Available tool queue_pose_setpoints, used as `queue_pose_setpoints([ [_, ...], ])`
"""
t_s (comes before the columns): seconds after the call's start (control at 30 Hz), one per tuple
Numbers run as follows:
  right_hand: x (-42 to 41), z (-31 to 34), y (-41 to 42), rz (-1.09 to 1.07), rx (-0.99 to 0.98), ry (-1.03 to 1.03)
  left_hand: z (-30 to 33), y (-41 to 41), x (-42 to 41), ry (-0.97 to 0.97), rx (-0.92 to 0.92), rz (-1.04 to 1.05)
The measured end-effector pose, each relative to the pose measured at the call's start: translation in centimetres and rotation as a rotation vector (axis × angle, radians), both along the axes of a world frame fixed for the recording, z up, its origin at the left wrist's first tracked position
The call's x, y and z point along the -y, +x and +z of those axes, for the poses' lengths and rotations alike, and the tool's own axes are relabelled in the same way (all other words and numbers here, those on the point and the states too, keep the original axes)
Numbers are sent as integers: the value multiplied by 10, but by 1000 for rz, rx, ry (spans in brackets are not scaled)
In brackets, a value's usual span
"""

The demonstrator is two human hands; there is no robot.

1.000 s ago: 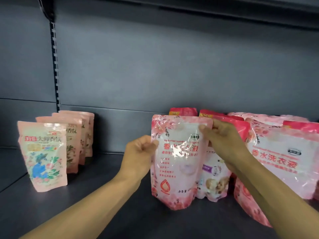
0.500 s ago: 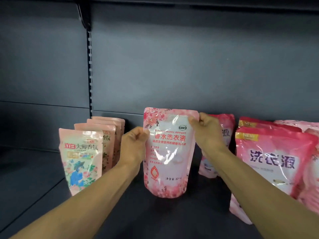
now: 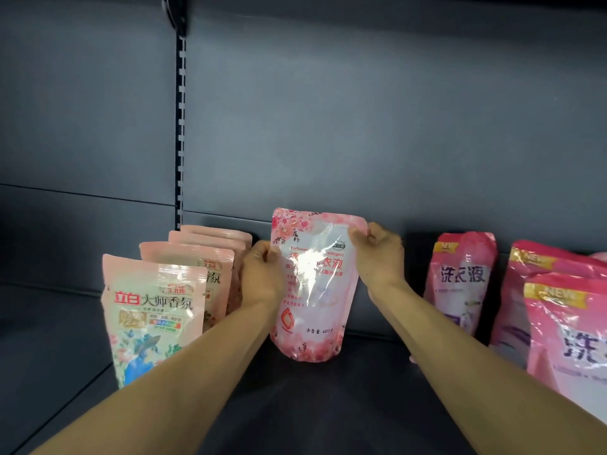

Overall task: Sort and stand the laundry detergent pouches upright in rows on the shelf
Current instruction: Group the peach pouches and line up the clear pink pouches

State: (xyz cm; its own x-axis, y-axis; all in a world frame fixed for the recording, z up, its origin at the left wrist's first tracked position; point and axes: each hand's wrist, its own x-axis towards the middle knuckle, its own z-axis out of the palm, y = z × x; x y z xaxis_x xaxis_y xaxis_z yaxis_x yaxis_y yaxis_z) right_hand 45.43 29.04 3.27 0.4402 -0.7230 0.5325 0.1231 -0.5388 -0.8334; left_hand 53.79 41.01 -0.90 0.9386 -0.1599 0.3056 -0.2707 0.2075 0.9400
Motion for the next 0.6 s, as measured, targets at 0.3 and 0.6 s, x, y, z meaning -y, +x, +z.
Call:
queue_pose_setpoints([
  [0.3, -10, -38, -23, 323, -149, 147, -68, -39, -9, 540, 43, -77],
  [0.6, 1, -39, 1, 150, -123, 156, -78, -23, 6, 642, 94, -53],
])
